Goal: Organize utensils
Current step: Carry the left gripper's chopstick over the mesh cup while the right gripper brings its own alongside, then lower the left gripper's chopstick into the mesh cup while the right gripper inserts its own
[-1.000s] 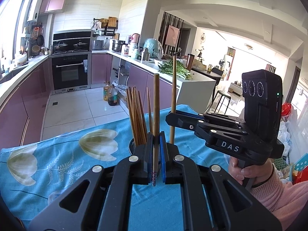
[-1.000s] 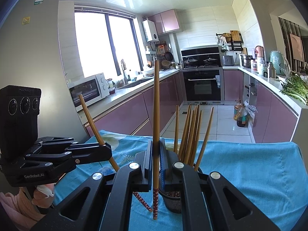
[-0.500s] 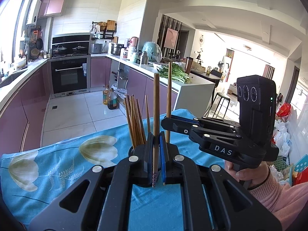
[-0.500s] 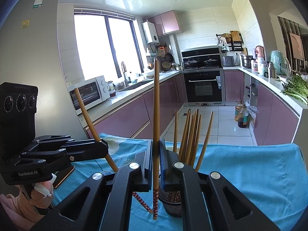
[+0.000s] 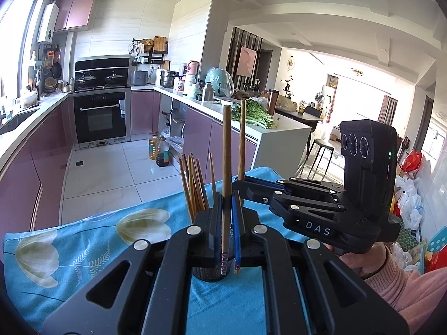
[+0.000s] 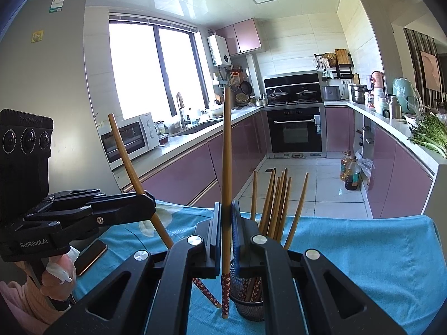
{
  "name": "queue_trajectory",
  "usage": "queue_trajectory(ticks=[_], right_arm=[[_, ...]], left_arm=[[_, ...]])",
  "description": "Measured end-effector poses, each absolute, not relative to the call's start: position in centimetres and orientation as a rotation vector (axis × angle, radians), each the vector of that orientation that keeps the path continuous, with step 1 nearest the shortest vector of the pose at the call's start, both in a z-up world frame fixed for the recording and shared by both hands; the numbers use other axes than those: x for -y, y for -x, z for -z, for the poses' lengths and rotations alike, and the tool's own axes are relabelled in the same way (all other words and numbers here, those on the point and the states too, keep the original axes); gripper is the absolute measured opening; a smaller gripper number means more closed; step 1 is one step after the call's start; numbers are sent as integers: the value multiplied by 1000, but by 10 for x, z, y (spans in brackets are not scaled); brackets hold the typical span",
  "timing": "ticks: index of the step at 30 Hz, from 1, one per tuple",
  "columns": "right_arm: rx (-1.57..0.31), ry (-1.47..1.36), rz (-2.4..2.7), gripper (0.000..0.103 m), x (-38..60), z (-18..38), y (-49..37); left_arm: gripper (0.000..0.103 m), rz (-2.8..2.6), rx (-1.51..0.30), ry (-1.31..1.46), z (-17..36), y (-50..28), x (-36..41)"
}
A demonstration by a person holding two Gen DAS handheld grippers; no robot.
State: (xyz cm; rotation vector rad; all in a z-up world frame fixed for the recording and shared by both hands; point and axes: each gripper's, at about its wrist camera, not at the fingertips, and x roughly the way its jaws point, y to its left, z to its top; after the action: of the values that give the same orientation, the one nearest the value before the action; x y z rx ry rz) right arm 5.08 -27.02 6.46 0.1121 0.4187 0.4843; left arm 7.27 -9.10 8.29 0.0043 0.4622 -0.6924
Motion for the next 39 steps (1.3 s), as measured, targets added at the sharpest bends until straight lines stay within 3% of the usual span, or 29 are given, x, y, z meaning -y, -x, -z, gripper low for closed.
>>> queue_trajectory(ticks=[39], right_arm=[[-404, -119, -431, 6, 260, -70, -61]], left_arm=[[7, 680, -448, 21, -95, -85, 94]])
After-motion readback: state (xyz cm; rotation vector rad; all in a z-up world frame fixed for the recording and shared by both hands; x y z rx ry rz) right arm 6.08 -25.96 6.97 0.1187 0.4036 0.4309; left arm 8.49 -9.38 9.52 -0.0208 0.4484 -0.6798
